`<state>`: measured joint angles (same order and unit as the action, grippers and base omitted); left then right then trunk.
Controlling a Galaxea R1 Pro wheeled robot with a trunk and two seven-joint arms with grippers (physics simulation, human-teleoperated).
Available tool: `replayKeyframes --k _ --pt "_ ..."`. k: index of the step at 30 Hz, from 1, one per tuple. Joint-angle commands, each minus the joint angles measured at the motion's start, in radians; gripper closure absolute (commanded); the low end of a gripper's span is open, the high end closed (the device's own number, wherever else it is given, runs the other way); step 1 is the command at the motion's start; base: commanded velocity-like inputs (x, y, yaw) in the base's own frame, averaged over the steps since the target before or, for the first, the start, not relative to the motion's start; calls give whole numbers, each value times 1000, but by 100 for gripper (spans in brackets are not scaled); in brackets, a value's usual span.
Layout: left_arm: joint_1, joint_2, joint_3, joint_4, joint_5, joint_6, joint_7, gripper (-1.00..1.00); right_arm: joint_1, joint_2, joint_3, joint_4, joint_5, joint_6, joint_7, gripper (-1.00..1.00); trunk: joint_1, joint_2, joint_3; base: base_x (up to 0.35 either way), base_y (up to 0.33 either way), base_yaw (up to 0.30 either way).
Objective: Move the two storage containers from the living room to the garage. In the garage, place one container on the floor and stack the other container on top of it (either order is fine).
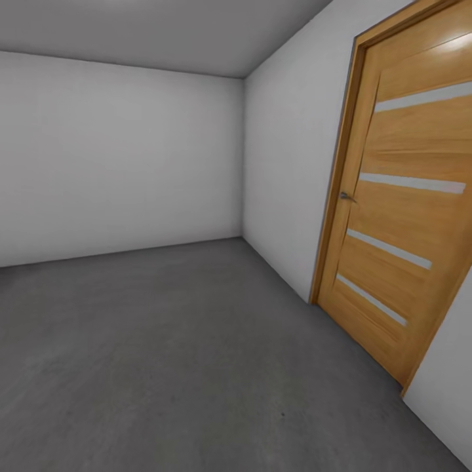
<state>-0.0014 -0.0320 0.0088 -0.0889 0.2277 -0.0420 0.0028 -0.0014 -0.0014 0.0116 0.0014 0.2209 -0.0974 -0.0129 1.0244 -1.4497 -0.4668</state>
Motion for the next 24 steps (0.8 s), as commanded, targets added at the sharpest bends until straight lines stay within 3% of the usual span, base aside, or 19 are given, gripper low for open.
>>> replayKeyframes --k 1,24 --pt "0 0 0 0 5 -2 0 -100 0 1 1 0 6 -3 -2 -100 1 0 -1 324 0 0" --pt "0 0 0 0 5 -4 0 -100 0 -2 2 0 6 3 7 -100 1 0 -1 324 0 0"
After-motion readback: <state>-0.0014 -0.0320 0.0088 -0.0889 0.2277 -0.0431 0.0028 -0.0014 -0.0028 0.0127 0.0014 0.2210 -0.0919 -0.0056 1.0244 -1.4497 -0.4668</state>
